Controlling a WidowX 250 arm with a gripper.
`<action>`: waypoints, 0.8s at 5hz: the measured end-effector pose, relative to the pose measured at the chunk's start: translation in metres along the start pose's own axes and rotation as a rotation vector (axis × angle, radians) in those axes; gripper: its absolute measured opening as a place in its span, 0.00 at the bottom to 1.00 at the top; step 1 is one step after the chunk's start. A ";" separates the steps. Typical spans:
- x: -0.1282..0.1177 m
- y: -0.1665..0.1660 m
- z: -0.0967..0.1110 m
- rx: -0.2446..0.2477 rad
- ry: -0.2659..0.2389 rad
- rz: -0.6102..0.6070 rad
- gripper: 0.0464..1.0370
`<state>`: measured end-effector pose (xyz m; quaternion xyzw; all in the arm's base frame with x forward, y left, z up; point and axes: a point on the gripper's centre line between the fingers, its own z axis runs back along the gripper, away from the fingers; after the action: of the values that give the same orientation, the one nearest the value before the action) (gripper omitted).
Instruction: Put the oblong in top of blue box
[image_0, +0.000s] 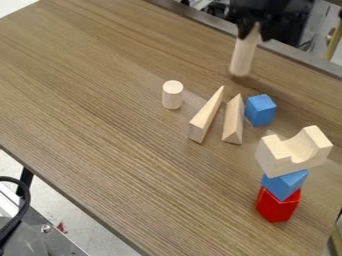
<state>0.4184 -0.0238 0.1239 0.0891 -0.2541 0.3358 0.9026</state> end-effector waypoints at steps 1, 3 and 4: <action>0.007 0.000 0.031 -0.016 -0.047 0.001 0.43; -0.025 -0.013 0.060 -0.060 -0.038 -0.071 0.43; -0.038 -0.015 0.064 -0.068 -0.026 -0.096 0.43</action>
<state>0.3780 -0.0771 0.1591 0.0748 -0.2726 0.2822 0.9168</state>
